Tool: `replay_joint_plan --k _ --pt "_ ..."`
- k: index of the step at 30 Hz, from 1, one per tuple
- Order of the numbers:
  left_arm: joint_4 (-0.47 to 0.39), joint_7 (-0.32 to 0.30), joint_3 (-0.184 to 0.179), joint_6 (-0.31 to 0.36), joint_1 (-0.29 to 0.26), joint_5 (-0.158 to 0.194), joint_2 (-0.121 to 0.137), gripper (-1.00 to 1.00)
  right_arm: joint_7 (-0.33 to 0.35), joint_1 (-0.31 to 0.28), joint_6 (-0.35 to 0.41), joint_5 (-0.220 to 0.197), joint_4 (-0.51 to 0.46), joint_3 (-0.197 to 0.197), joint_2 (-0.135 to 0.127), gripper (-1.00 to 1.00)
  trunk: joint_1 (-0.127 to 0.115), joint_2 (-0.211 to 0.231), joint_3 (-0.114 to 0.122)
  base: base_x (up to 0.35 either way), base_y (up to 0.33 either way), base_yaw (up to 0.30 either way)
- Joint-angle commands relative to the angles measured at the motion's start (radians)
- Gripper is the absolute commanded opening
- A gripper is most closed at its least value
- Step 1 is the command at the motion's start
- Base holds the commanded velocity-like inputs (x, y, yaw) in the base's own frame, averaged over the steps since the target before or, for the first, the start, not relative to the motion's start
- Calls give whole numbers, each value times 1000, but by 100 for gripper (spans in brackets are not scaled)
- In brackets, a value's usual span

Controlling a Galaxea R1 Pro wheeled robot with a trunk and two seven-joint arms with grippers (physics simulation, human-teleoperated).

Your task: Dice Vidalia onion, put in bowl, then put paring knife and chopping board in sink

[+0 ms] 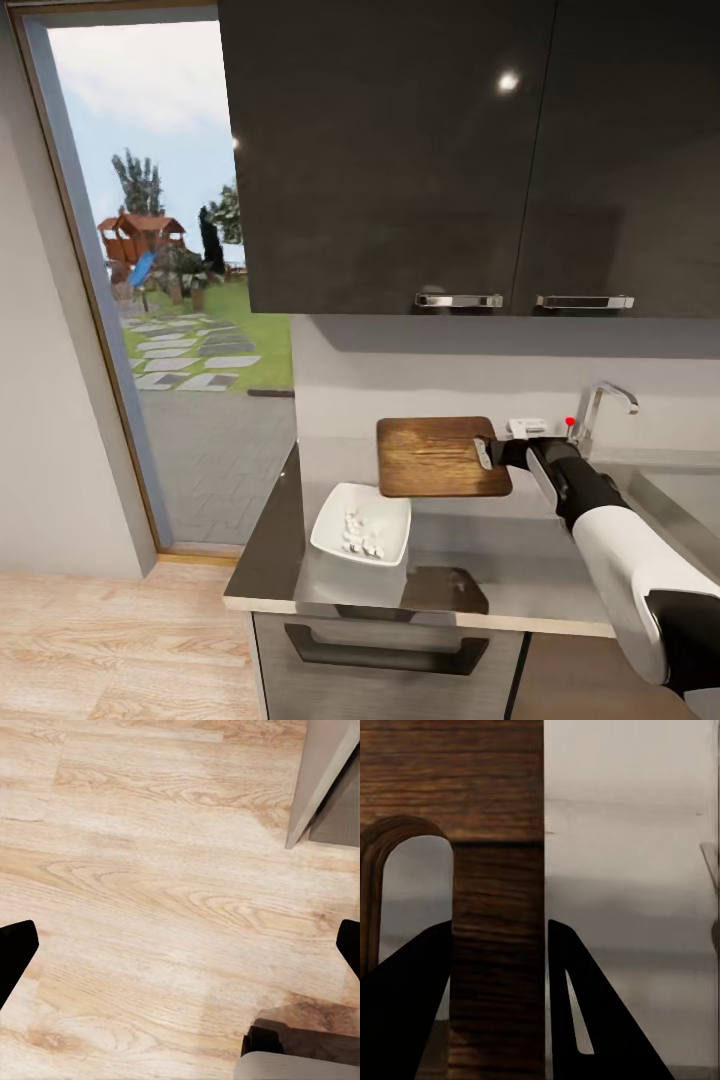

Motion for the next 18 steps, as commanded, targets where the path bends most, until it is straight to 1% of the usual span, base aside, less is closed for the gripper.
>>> replay_joint_plan --k 1,5,7,14,18 --pt "3 0 -8 -6 -1 7 -1 100 5 0 4 4 -1 -3 -2 -100 0 -1 0 0 0 0" --pt "3 0 -8 -8 -1 7 -1 100 2 0 -15 3 7 -3 -4 -100 0 -1 0 0 -5 0" --pt "3 0 -8 -8 -1 7 -1 100 0 0 -23 3 10 -3 -3 -100 0 -1 0 0 -150 0" --pt "3 0 -8 -8 -1 7 -3 100 -1 0 -26 4 35 -6 -5 -100 0 -1 0 0 -289 0" --pt "3 0 -8 -8 -1 7 -3 100 -13 0 -26 4 41 -7 -5 -100 0 -1 0 0 -315 0"
